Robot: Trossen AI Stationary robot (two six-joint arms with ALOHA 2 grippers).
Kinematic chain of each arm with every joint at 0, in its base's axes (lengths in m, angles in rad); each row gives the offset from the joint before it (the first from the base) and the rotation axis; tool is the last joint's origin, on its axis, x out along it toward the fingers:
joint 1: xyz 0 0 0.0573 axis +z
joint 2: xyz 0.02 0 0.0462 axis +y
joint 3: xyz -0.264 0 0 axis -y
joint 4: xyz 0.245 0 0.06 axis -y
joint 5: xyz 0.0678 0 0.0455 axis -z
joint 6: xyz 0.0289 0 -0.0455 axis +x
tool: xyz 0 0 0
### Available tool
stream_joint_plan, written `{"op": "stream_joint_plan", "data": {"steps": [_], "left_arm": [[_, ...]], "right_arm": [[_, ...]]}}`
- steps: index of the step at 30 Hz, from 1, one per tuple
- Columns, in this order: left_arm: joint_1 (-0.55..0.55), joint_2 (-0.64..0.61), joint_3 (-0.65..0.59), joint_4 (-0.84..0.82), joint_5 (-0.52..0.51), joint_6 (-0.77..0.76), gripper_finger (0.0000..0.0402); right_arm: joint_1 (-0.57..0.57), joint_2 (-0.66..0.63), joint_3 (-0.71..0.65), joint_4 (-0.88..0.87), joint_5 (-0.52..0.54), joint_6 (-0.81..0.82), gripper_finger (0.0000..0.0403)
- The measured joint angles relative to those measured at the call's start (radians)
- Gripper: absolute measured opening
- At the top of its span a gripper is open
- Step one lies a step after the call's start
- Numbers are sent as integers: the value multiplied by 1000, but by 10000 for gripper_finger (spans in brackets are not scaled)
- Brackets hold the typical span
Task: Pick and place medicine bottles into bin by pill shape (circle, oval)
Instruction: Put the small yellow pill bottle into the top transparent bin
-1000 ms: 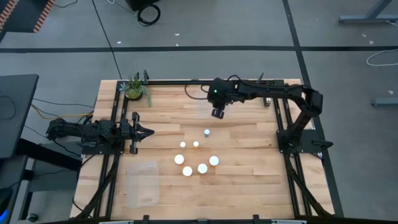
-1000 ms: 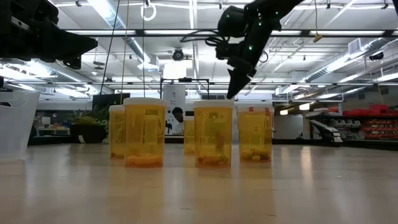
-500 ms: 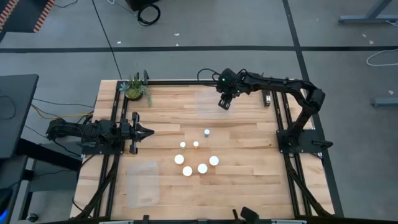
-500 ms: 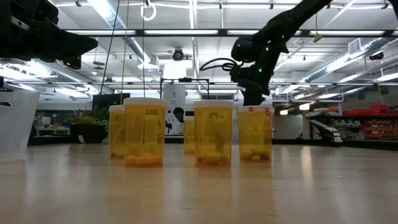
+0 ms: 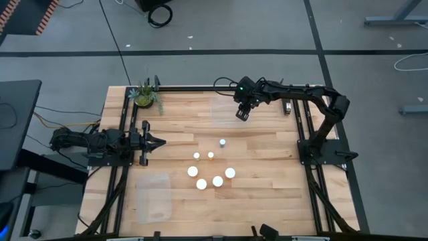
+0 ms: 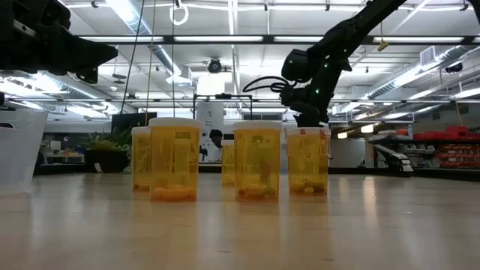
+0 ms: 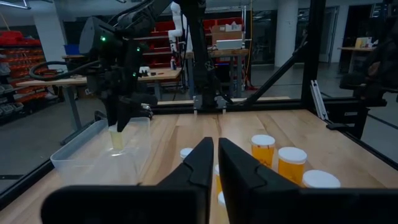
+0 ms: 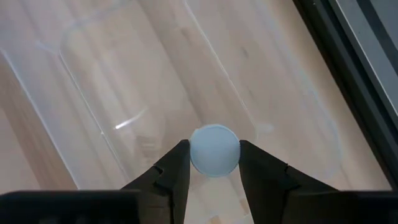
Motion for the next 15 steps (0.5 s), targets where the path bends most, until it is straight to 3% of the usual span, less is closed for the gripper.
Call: {"op": "stream_joint_plan", "data": {"steps": [15], "left_arm": [[0, 0, 0, 0, 0, 0, 30]], "right_arm": [[0, 0, 0, 6, 5, 1, 139]]}}
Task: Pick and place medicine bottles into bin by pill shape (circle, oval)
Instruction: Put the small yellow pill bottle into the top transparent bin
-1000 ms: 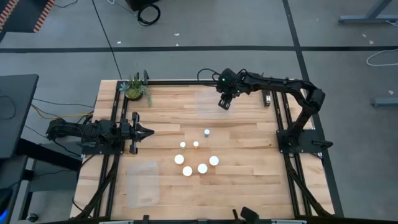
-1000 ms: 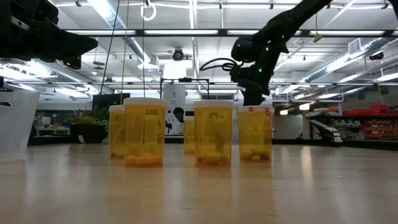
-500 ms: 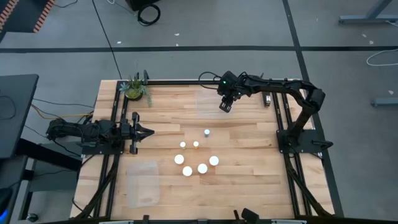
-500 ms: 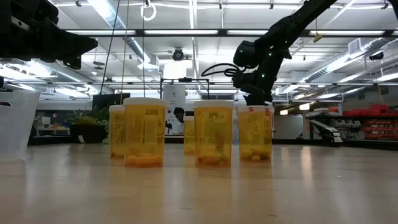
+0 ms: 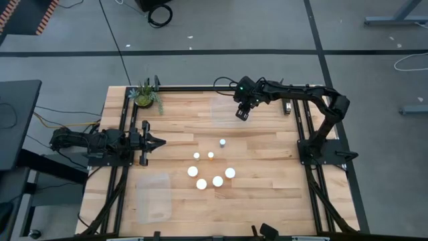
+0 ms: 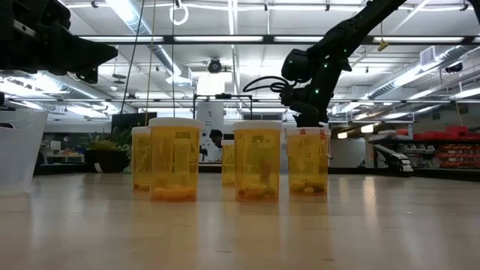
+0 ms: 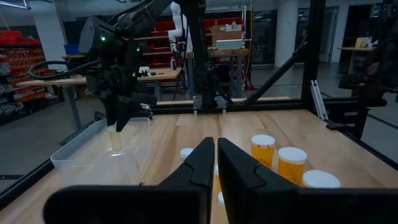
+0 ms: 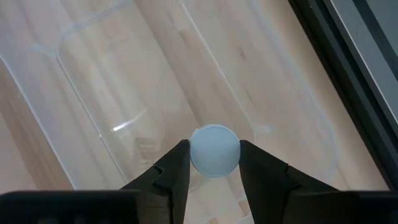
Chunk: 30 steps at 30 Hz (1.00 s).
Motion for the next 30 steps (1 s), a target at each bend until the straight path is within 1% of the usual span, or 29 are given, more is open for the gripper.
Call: {"op": "stream_joint_plan", "data": {"steps": [7, 14, 23, 30], "left_arm": [[0, 0, 0, 0, 0, 0, 34], [0, 0, 0, 0, 0, 0, 26], [0, 0, 0, 0, 0, 0, 36], [0, 0, 0, 0, 0, 0, 26]], "right_arm": [[0, 0, 0, 0, 3, 0, 151], [0, 0, 0, 0, 3, 0, 152], [0, 0, 0, -6, -2, 0, 153], [0, 0, 0, -8, -20, 21, 153]]}}
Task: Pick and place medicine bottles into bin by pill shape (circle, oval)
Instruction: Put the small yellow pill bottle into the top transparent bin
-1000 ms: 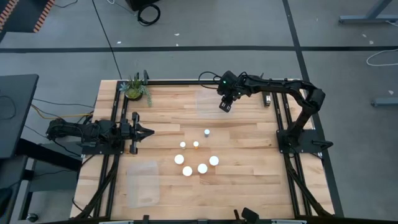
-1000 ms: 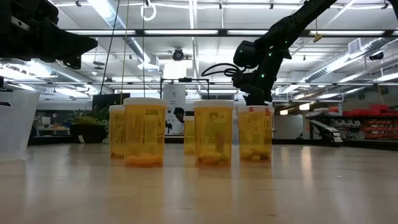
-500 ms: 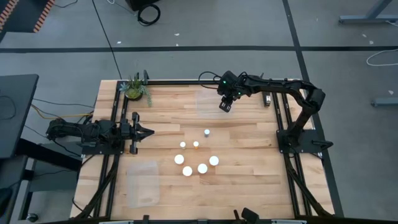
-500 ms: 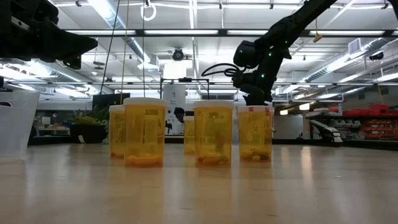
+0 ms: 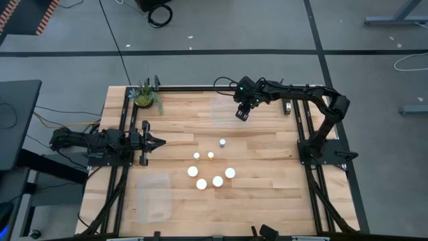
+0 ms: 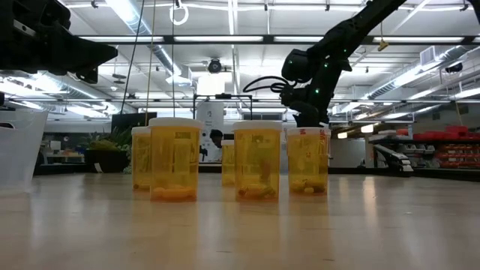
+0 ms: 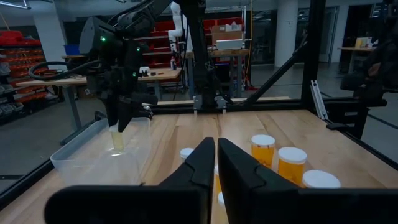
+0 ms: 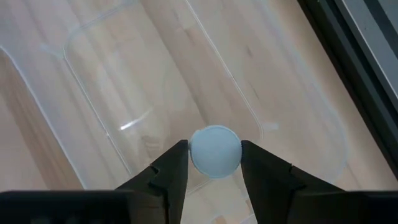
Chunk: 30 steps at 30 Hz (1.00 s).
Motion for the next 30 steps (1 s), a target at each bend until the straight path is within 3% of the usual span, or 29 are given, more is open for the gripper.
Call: {"op": "stream_joint_plan", "data": {"steps": [24, 30], "left_arm": [[0, 0, 0, 0, 0, 0, 32], [0, 0, 0, 0, 0, 0, 34]], "right_arm": [[22, 0, -51, 30, 0, 2, 153], [22, 0, -51, 31, 0, 2, 171]]}}
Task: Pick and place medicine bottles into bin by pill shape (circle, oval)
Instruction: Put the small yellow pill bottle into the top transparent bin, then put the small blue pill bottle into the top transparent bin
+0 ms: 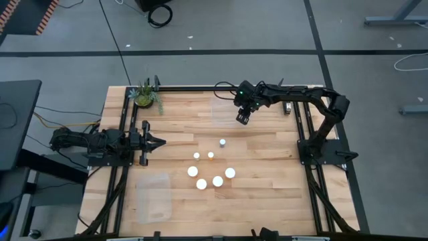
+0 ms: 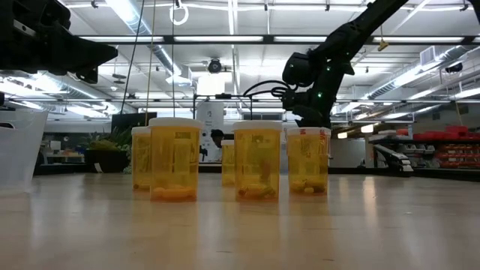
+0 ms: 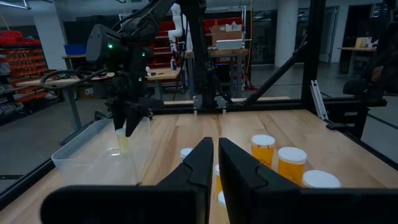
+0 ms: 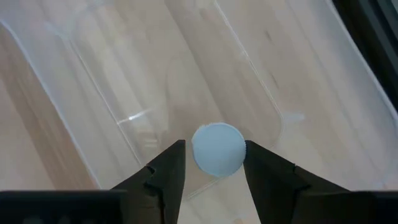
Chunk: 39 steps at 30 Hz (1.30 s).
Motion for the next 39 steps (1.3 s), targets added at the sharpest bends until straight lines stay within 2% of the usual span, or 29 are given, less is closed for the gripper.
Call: {"op": "stream_joint_plan", "data": {"steps": [8, 15, 22, 39], "left_arm": [[0, 0, 0, 0, 0, 0, 26], [0, 0, 0, 0, 0, 0, 36], [0, 0, 0, 0, 0, 0, 27], [0, 0, 0, 0, 0, 0, 29]], "right_arm": [[0, 0, 7, -11, 0, -4, 216], [0, 0, 71, -56, -4, -15, 237], [20, 0, 95, -58, -20, 1, 260], [370, 0, 166, -33, -3, 78, 262]]}}
